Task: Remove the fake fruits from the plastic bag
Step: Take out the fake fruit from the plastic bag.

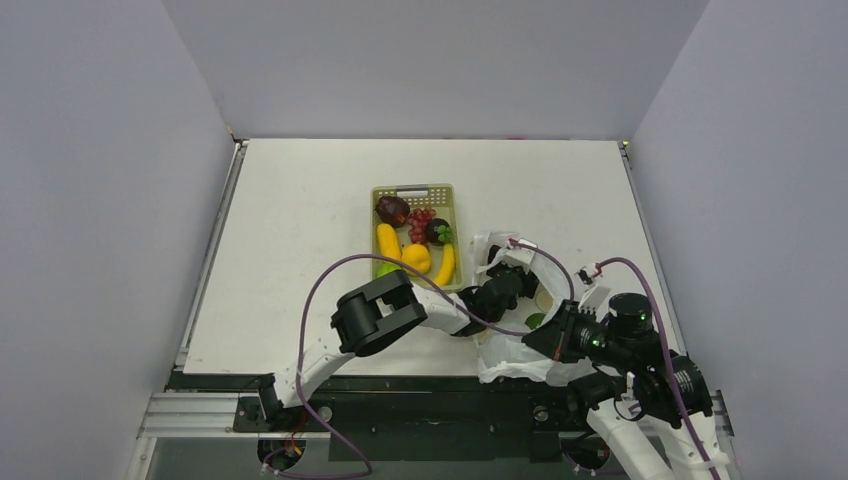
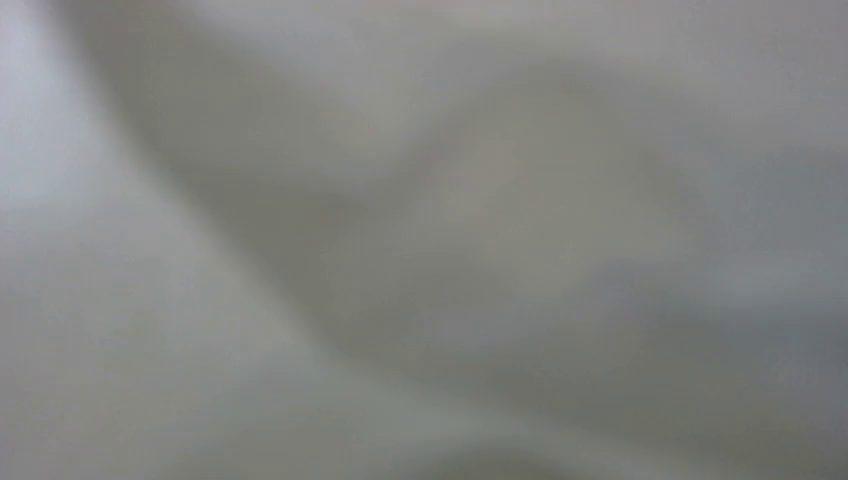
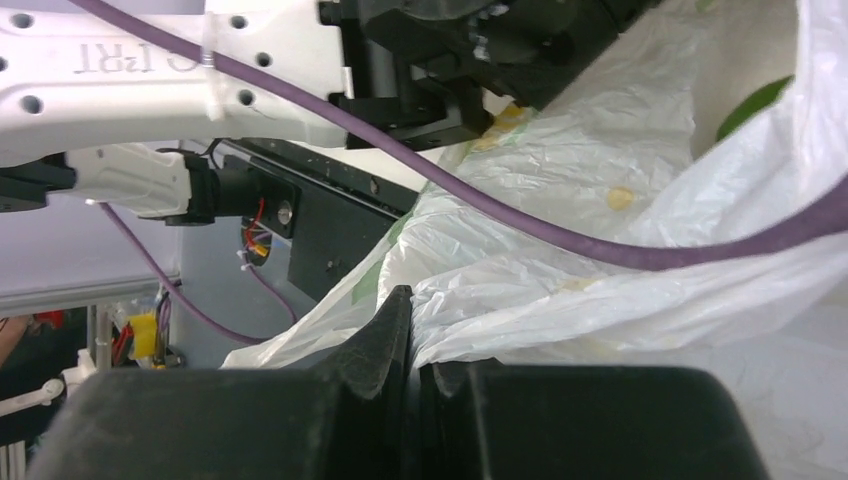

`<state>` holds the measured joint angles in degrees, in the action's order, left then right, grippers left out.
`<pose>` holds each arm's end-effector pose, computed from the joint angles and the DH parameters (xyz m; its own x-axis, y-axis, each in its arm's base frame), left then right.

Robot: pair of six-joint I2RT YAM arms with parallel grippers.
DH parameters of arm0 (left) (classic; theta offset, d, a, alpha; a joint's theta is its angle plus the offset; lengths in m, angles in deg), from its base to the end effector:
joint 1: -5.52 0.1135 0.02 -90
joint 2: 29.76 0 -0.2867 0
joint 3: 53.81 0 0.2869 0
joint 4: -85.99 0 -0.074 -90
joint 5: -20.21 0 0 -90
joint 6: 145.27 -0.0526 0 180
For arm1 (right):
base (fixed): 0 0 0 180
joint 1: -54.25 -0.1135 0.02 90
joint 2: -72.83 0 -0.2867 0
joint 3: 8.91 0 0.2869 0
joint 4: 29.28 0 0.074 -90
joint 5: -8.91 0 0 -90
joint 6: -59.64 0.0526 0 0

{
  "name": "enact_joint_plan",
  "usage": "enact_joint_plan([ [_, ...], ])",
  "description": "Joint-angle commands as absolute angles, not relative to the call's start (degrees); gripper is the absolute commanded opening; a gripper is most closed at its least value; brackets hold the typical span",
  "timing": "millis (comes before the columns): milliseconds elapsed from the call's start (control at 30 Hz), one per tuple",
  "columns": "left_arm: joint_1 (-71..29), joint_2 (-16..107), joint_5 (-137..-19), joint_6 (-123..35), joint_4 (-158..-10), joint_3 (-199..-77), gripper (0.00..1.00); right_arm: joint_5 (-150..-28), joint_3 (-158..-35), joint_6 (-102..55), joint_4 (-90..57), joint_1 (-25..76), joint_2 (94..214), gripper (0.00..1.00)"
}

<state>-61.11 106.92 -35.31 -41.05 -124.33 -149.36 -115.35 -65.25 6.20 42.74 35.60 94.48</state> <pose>0.2495 -0.5022 0.0995 -0.2038 -0.0388 -0.9782 0.5014 0.8541 -0.1384 0.0690 0.0545 0.3113 -0.8716 0.2254 -0.4354 -0.2107 0.6295 0.7478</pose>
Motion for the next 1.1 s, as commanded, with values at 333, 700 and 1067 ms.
enact_joint_plan([
  [333,-60.1,79.3,-55.0,-37.1,-115.7,-133.4,0.26,-95.9,-63.4,4.1,48.7,35.9,93.2,0.0],
  [700,-55.7,73.7,-85.9,-21.6,-112.0,-128.3,0.16,-91.4,-65.1,3.7,47.8,35.9,94.4,0.0],
  [1067,-55.1,54.7,-73.8,-27.7,-88.7,-123.0,0.0,-87.7,-66.0,2.6,47.3,35.9,94.4,0.0],
])
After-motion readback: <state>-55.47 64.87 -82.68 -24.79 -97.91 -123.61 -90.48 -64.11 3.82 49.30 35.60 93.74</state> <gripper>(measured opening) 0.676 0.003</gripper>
